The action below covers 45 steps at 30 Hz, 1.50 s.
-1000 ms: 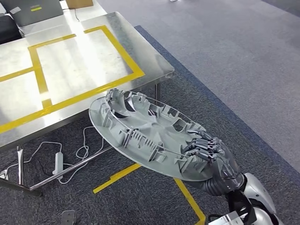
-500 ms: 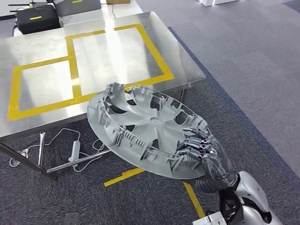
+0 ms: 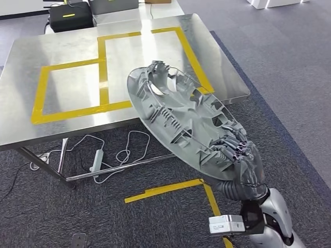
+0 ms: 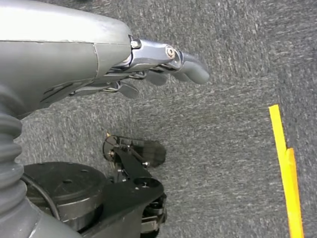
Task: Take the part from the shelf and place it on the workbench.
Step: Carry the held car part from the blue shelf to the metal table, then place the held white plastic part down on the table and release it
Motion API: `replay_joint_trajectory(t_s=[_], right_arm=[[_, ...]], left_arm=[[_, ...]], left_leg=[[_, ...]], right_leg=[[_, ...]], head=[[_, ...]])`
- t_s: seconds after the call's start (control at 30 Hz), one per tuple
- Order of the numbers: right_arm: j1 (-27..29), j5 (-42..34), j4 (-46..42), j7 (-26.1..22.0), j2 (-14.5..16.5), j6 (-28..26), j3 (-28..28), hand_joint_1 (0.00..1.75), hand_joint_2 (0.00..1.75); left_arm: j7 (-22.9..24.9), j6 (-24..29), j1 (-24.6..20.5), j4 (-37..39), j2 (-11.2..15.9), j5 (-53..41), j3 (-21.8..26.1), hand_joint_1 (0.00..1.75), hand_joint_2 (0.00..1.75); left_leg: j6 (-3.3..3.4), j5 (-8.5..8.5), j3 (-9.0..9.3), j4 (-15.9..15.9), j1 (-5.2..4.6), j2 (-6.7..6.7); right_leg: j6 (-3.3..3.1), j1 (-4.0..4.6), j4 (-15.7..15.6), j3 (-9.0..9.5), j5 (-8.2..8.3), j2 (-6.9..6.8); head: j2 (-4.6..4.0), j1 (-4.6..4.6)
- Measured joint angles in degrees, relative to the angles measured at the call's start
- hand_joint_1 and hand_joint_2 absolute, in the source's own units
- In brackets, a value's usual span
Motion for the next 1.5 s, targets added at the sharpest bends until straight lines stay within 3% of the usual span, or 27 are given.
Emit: replay_joint_trajectory(t_s=[0.07, 0.17, 0.2, 0.23, 0.27, 0.33, 0.37, 0.4, 0.53, 0.6, 0.7, 0.77, 0.8, 0.87, 0.93, 1.07, 1.17, 1.27, 1.3, 1.4, 1.43, 1.5], right_arm=[[-0.02, -0.14, 0.1, 0.22, 0.72, -0.43, -0.51, 1.75, 1.75], [-0.03, -0.81, 0.22, 0.49, 2.1, -1.31, -1.34, 1.75, 1.75], [-0.04, -1.08, 0.3, 0.63, 2.49, -1.52, -1.66, 1.75, 1.75], [-0.04, -1.28, 0.38, 0.76, 2.82, -1.65, -1.96, 1.75, 1.75], [-0.04, -1.42, 0.45, 0.84, 3.1, -1.68, -2.21, 1.75, 1.75], [-0.11, -1.6, 0.58, 0.84, 3.59, -1.68, -2.58, 1.75, 1.75], [-0.18, -1.66, 0.63, 0.81, 3.83, -1.72, -2.7, 1.75, 1.75], [-0.25, -1.68, 0.68, 0.77, 4.03, -1.83, -2.81, 1.75, 1.75], [-0.51, -1.66, 0.73, 0.78, 4.55, -2.42, -3.43, 1.75, 1.75], [-0.89, -1.72, 0.78, 0.89, 4.73, -2.57, -3.87, 1.75, 1.75], [-1.3, -1.83, 1.08, 1.18, 5.04, -2.79, -4.42, 1.75, 1.75], [-1.33, -1.86, 1.35, 1.38, 5.2, -2.81, -4.61, 1.75, 1.75], [-1.32, -1.87, 1.48, 1.44, 5.27, -2.8, -4.66, 1.75, 1.75], [-1.36, -1.89, 1.72, 1.52, 5.37, -2.79, -4.71, 1.75, 1.75], [-1.59, -1.9, 1.91, 1.54, 5.53, -2.78, -4.72, 1.75, 1.75], [-2.11, -1.35, 2.26, 1.83, 6.0, -2.85, -4.95, 1.75, 1.75], [-2.46, 0.43, 2.55, 2.11, 6.23, -2.8, -5.02, 1.75, 1.75], [-2.6, 1.08, 2.66, 2.17, 6.28, -2.78, -4.98, 1.75, 1.75], [-2.72, 1.57, 2.85, 2.28, 6.33, -2.77, -4.9, 1.75, 1.75], [-3.65, 4.57, 4.21, 3.41, 6.85, -2.26, -3.49, 1.75, 1.75], [-4.06, 5.26, 4.65, 3.87, 7.1, -2.06, -2.83, 1.75, 1.75], [-4.89, 5.76, 5.32, 4.66, 7.58, -1.95, -1.89, 1.75, 1.75]], left_arm=[[-0.58, 0.0, 0.0, -0.01, 0.04, -0.01, 0.2, 0.0, 1.75], [-1.45, 0.03, 0.01, -0.02, 0.06, 0.07, 0.47, 0.0, 1.75], [-1.55, 0.05, 0.03, -0.02, 0.06, 0.11, 0.53, 0.0, 1.75], [-1.59, 0.08, 0.04, -0.02, 0.06, 0.15, 0.59, 0.0, 1.75], [-1.6, 0.1, 0.05, -0.02, 0.06, 0.17, 0.64, 0.0, 1.75], [-1.62, 0.16, 0.05, -0.02, 0.07, 0.17, 0.76, 0.0, 1.75], [-1.73, 0.19, 0.04, -0.02, 0.07, 0.16, 0.84, 0.0, 1.75], [-1.93, 0.21, 0.02, -0.01, 0.06, 0.15, 0.91, 0.0, 1.75], [-3.15, 0.42, -0.01, 0.04, -0.05, -0.01, 1.2, 0.0, 1.75], [-3.46, 0.44, -0.01, 0.05, -0.13, -0.02, 1.33, 0.0, 1.75], [-3.64, 0.44, 0.01, 0.05, -0.14, -0.08, 1.45, 0.0, 1.75], [-3.66, 0.44, 0.02, 0.07, -0.14, -0.11, 1.52, 0.0, 1.75], [-3.67, 0.43, 0.02, 0.07, -0.14, -0.13, 1.56, 0.0, 1.75], [-3.68, 0.41, 0.03, 0.07, -0.16, -0.16, 1.62, 0.0, 1.75], [-3.74, 0.39, 0.05, 0.07, -0.16, -0.18, 1.67, 0.0, 1.75], [-3.82, 0.37, 0.06, 0.11, -0.12, -0.2, 1.8, 0.0, 1.75], [-3.88, 0.37, 0.06, 0.14, -0.09, -0.44, 1.86, 0.0, 1.75], [-3.9, 0.37, 0.06, 0.14, -0.09, -0.56, 1.87, 0.0, 1.75], [-3.93, 0.38, 0.07, 0.16, -0.09, -0.69, 1.93, 0.0, 1.75], [-4.56, 0.38, 0.17, 0.31, -0.09, -1.49, 2.87, 0.0, 1.75], [-4.78, 0.34, 0.16, 0.33, -0.1, -1.71, 3.28, 0.0, 1.75], [-4.89, 0.1, 0.07, 0.37, -0.13, -2.2, 3.91, 0.0, 1.75]], left_leg=[[-0.77, -1.54, -0.95, 2.38, 0.12, 0.76], [-1.7, -5.85, -5.97, 12.5, 0.7, 1.74], [-1.85, -6.33, -7.4, 15.04, 0.85, 1.81], [-1.9, -5.69, -7.92, 15.63, 0.96, 1.84], [-1.86, -4.0, -7.35, 13.98, 1.02, 1.86], [-1.49, 0.2, -4.17, 6.84, 0.98, 2.05], [-1.23, 1.27, -2.69, 3.62, 0.87, 2.17], [-0.99, 1.61, -1.77, 1.55, 0.75, 2.28], [0.01, 1.07, -0.98, -0.23, 0.78, 2.16], [0.64, 1.08, -0.35, -0.83, 1.02, 2.1], [1.23, 0.63, 0.05, -0.87, 0.89, 2.04], [1.29, 0.33, 0.41, -0.85, 0.85, 1.88], [1.22, 0.12, 0.7, -0.85, 0.85, 1.77], [0.95, -0.48, 1.5, -0.82, 0.85, 1.53], [0.43, -1.06, 1.86, -0.58, 0.62, 1.4], [-0.65, -1.82, 1.72, -0.15, 0.52, 1.5], [-1.61, -4.57, -0.46, 5.06, 0.75, 1.8], [-1.81, -5.79, -1.83, 7.81, 0.91, 1.84], [-1.92, -6.25, -3.38, 10.26, 0.99, 1.84], [-1.79, -0.44, -4.02, 6.99, 1.18, 2.08], [-1.51, 1.72, -2.36, 2.72, 1.08, 2.18], [-1.06, 1.24, -1.59, 0.83, 0.79, 2.22]], right_leg=[[-0.59, -0.26, -0.23, 0.41, -0.1, -0.24], [-1.1, -0.33, -0.28, 0.96, -0.55, -0.72], [-1.12, -0.33, -0.28, 1.17, -0.73, -0.85], [-1.1, -0.33, -0.27, 1.44, -0.94, -0.95], [-1.03, -0.33, -0.27, 1.77, -1.15, -1.01], [-0.82, -0.3, -0.28, 2.48, -1.64, -1.06], [-0.63, -0.2, -0.26, 2.65, -1.86, -1.05], [-0.36, -0.12, -0.27, 2.69, -2.0, -1.05], [0.98, -0.08, -0.35, 2.46, -2.6, -1.24], [1.35, -0.12, 3.55, 0.42, -4.62, -1.05], [1.6, -0.11, 14.46, -5.96, -8.18, -0.87], [1.68, -0.12, 16.49, -7.85, -7.46, -0.87], [1.63, -0.12, 14.77, -7.41, -5.75, -0.87], [1.4, -0.12, 7.69, -4.69, -1.1, -0.86], [1.02, -0.02, 1.48, -1.66, 1.13, -0.76], [-0.06, -0.04, -0.09, -0.54, 0.49, -0.61], [-0.92, -0.39, -0.35, 0.2, 0.12, -0.8], [-1.09, -0.4, -0.35, 0.35, 0.0, -0.84], [-1.09, -0.39, -0.34, 0.57, -0.2, -0.85], [-0.72, -0.3, -0.33, 2.66, -1.82, -0.82], [-0.42, -0.22, -0.32, 3.1, -2.23, -0.76], [0.25, -0.11, -0.53, 3.05, -2.43, -0.77]], head=[[0.0, -0.25], [0.0, -0.5], [0.0, -0.49], [0.0, -0.5], [0.0, -0.49], [0.0, -0.48], [0.0, -0.49], [0.0, -0.45], [0.0, -0.37], [0.0, -0.2], [0.0, -0.13], [0.0, -0.11], [0.0, -0.11], [0.0, -0.08], [0.0, -0.09], [0.0, -0.33], [0.0, -0.68], [0.0, -0.7], [0.0, -0.7], [0.0, -0.69], [0.0, -0.71], [0.0, -0.65]])
